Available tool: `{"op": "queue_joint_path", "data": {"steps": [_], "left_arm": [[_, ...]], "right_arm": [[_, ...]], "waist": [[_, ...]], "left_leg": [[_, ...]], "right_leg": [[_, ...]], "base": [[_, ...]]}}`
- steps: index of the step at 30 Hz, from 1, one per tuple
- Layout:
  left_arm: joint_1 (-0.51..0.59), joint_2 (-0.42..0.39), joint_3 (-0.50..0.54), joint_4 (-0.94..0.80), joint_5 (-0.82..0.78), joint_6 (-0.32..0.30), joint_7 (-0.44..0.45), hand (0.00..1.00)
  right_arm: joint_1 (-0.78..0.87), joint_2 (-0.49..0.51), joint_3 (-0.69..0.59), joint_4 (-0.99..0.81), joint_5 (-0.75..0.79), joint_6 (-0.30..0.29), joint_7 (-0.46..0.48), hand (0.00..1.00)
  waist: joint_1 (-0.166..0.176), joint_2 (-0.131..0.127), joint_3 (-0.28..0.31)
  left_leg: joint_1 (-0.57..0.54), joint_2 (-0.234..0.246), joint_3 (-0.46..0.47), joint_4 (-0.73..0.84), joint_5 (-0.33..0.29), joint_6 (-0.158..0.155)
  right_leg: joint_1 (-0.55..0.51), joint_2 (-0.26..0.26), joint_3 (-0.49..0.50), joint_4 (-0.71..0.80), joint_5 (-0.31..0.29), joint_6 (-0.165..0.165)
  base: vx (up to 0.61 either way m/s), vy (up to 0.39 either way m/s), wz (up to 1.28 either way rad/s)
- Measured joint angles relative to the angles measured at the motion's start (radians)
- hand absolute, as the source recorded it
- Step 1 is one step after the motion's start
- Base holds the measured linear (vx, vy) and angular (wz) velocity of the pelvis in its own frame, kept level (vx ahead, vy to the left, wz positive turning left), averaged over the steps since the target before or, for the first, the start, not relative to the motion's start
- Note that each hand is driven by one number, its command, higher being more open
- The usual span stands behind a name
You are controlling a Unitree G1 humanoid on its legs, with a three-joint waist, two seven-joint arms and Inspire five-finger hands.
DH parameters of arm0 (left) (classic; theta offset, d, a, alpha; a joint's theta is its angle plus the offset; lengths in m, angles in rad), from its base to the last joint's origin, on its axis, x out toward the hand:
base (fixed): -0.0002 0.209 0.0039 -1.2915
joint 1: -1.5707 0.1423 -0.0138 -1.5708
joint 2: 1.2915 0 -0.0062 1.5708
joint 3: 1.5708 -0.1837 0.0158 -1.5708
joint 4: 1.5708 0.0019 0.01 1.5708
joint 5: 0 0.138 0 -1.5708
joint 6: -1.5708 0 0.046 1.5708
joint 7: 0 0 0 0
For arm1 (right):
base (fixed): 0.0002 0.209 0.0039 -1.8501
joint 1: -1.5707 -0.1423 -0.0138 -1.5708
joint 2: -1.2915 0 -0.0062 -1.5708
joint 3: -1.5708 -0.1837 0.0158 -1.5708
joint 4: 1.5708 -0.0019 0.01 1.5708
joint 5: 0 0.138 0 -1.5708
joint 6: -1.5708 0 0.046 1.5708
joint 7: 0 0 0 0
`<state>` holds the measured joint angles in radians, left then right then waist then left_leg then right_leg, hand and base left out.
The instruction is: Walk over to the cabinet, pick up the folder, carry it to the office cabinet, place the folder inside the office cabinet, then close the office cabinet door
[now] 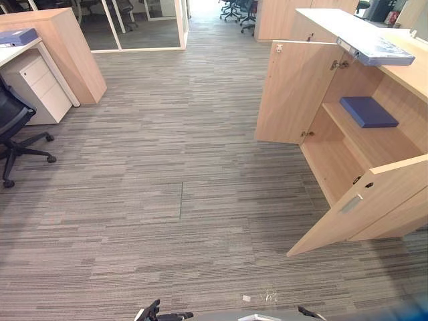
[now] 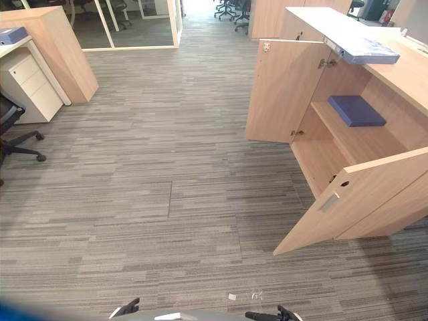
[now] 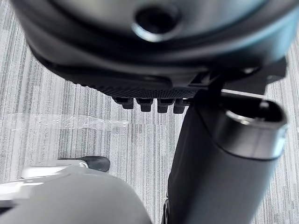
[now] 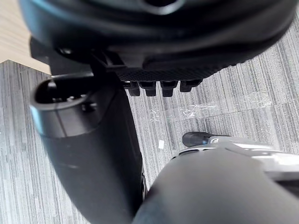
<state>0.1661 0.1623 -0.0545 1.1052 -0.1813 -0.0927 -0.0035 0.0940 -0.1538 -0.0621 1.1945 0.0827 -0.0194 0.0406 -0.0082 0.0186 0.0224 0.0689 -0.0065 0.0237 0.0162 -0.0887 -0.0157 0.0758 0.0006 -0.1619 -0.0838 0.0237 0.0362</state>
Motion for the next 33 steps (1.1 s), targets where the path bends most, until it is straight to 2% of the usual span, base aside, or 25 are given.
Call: {"op": "queue_joint_path", "data": {"steps": [6, 11, 16, 20, 26, 29, 31, 32, 33], "left_arm": [[-0.016, -0.002, 0.000, 0.002, -0.054, -0.001, -0.019, 1.00], [-0.025, -0.002, -0.001, 0.002, -0.053, -0.006, -0.026, 1.00], [-0.030, -0.002, -0.005, 0.000, -0.002, -0.014, -0.014, 1.00], [-0.032, 0.000, -0.013, -0.015, 0.101, -0.025, 0.026, 1.00], [-0.032, 0.008, -0.011, -0.023, 0.139, -0.039, 0.072, 1.00], [-0.038, 0.009, 0.016, -0.023, 0.153, -0.040, 0.095, 1.00], [-0.036, 0.005, 0.038, -0.023, 0.137, -0.039, 0.092, 1.00], [-0.036, -0.006, 0.058, -0.031, 0.103, -0.039, 0.090, 1.00], [-0.032, -0.020, 0.081, -0.060, 0.088, -0.040, 0.089, 1.00]], "right_arm": [[-0.018, 0.001, -0.014, 0.000, -0.001, -0.001, 0.000, 1.00], [-0.026, 0.004, -0.028, 0.000, 0.004, -0.001, -0.001, 1.00], [-0.031, 0.011, -0.037, -0.002, 0.086, -0.007, -0.022, 1.00], [-0.037, 0.022, -0.046, -0.005, 0.075, -0.024, -0.050, 1.00], [-0.046, 0.043, -0.042, -0.030, 0.075, -0.034, -0.050, 1.00], [-0.066, 0.063, -0.036, -0.032, 0.079, -0.038, -0.050, 1.00], [-0.077, 0.077, -0.036, -0.024, 0.122, -0.038, -0.043, 1.00], [-0.087, 0.078, -0.040, -0.024, 0.145, -0.034, -0.032, 1.00], [-0.088, 0.069, -0.042, -0.026, 0.158, -0.036, -0.024, 1.00]], "waist": [[0.000, 0.005, 0.021], [0.000, 0.004, 0.024], [0.000, 0.003, 0.031], [0.000, -0.003, 0.036], [0.000, -0.022, 0.056], [-0.001, -0.036, 0.083], [0.001, -0.032, 0.101], [0.002, -0.021, 0.118], [0.003, -0.003, 0.135]], "left_leg": [[0.023, 0.003, 0.001, -0.014, 0.001, -0.004], [0.025, 0.003, 0.003, -0.018, 0.001, -0.005], [0.028, 0.003, 0.016, -0.018, 0.000, -0.007], [0.030, 0.003, 0.020, -0.019, 0.000, -0.007], [0.028, 0.003, 0.023, -0.011, 0.003, -0.007], [-0.031, 0.007, 0.024, 0.114, -0.051, -0.029], [-0.099, 0.022, 0.036, 0.280, -0.115, -0.069], [-0.146, 0.041, 0.054, 0.411, -0.140, -0.101], [-0.200, 0.060, 0.057, 0.558, -0.145, -0.109]], "right_leg": [[0.015, 0.001, -0.007, 0.000, -0.003, 0.047], [0.014, 0.001, -0.010, 0.000, -0.002, 0.046], [0.013, 0.001, -0.009, -0.001, 0.000, 0.043], [0.012, 0.001, -0.009, -0.001, 0.006, 0.033], [0.012, 0.002, -0.010, -0.003, 0.014, 0.022], [0.012, 0.000, -0.013, -0.001, 0.017, 0.014], [0.018, 0.007, -0.013, -0.002, 0.006, -0.020], [0.033, 0.014, -0.011, -0.004, 0.000, -0.040], [0.056, 0.023, -0.009, -0.004, -0.008, -0.054]], "base": [[0.01, 0.000, 0.00], [0.00, 0.000, 0.00], [-0.03, -0.005, -0.06], [-0.04, -0.008, -0.06], [-0.02, -0.006, -0.02], [-0.06, -0.004, 0.02], [-0.08, 0.015, -0.05], [-0.06, 0.022, -0.03], [-0.04, 0.022, -0.01]]}}
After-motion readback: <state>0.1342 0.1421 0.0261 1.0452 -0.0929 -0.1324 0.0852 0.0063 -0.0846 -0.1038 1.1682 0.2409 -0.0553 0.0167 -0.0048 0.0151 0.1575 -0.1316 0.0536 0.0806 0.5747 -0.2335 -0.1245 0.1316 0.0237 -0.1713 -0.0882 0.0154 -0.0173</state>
